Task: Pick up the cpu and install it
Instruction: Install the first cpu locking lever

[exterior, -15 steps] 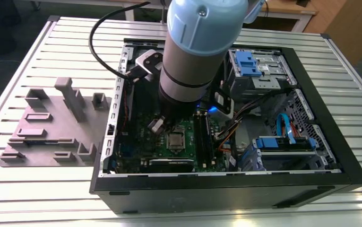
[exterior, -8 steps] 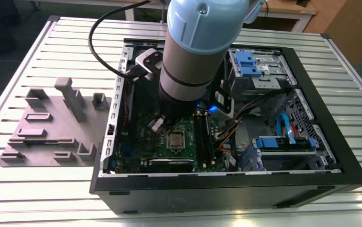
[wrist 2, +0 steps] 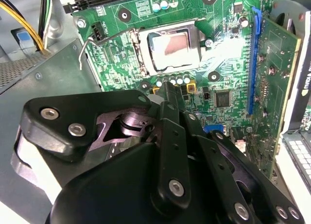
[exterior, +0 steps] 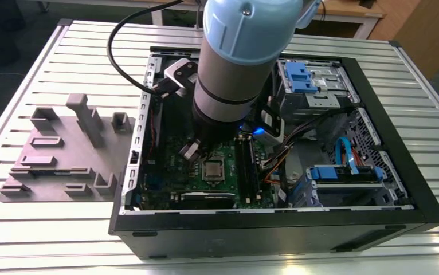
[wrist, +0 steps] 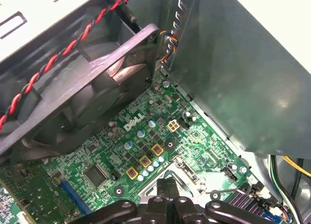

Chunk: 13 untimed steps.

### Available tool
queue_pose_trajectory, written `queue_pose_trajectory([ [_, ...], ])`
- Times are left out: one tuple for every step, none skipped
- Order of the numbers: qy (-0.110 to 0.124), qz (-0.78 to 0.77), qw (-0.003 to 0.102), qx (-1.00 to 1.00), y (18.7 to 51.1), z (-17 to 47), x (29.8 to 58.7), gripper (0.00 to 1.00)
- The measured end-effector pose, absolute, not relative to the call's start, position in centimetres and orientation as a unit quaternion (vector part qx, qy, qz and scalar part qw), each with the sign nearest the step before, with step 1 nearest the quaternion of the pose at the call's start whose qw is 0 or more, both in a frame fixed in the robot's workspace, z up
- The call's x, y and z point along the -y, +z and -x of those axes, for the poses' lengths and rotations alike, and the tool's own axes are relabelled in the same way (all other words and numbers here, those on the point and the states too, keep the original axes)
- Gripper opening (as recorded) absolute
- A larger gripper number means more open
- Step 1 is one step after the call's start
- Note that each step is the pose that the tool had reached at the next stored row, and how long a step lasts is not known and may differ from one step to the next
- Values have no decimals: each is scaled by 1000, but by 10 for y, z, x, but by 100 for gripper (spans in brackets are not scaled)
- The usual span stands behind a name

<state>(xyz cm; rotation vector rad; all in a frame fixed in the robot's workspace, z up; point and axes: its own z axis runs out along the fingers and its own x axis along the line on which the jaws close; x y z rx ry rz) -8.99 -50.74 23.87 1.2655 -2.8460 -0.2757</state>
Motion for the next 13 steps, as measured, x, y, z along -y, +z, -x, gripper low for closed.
queue_pose_trajectory([
  [-88, -405, 7, 910, 239, 89, 507, 10],
  [-88, -405, 7, 910, 239, 88, 507, 10],
  [-88, -405, 7, 910, 239, 87, 507, 10],
  [-88, -405, 7, 910, 239, 87, 507, 10],
  [-88, -405, 7, 910, 239, 87, 507, 10],
  [-88, -405, 7, 910, 239, 87, 507, 10],
  [-88, -405, 7, 910, 239, 87, 507, 10],
  [-88, -405, 8, 910, 240, 87, 507, 10],
  [-88, -405, 7, 910, 241, 87, 507, 10],
  [-88, -405, 7, 910, 243, 87, 507, 10],
  [-88, -405, 7, 910, 245, 87, 507, 10],
  [-88, -405, 7, 910, 247, 87, 507, 10],
  [-88, -405, 7, 910, 249, 87, 507, 10],
])
